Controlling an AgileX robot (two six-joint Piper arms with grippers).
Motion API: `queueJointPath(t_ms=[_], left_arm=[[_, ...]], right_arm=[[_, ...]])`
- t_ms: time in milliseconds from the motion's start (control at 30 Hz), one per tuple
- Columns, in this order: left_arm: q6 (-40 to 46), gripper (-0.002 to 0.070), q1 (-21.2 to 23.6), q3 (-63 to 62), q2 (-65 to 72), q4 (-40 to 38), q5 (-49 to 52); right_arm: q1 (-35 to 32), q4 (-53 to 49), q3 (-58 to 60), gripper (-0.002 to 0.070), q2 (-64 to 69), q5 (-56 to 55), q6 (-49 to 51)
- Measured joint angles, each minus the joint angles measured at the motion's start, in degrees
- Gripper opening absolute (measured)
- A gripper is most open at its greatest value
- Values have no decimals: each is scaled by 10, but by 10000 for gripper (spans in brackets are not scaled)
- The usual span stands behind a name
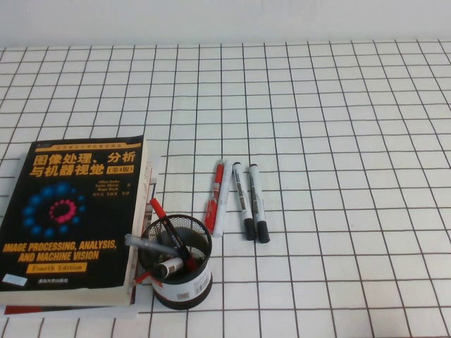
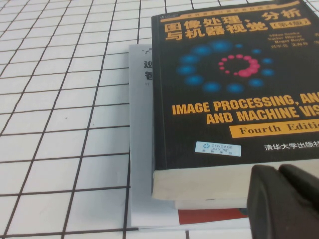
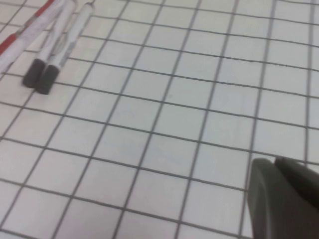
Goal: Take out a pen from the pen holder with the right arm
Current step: 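Take a marker out of the pen holder and lay it on the table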
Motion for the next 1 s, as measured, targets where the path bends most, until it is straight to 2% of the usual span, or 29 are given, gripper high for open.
queueJointPath(t_ms=[233, 467, 1000], left_arm=[[0, -4, 0, 0, 0, 0, 0], [0, -4, 0, 0, 0, 0, 0], [0, -4, 0, 0, 0, 0, 0]], right_arm=[[-89, 1, 107, -15, -189, -4, 0], [-118, 1, 142, -15, -318, 0, 0], [-132, -22, 143, -15, -336, 48, -1]])
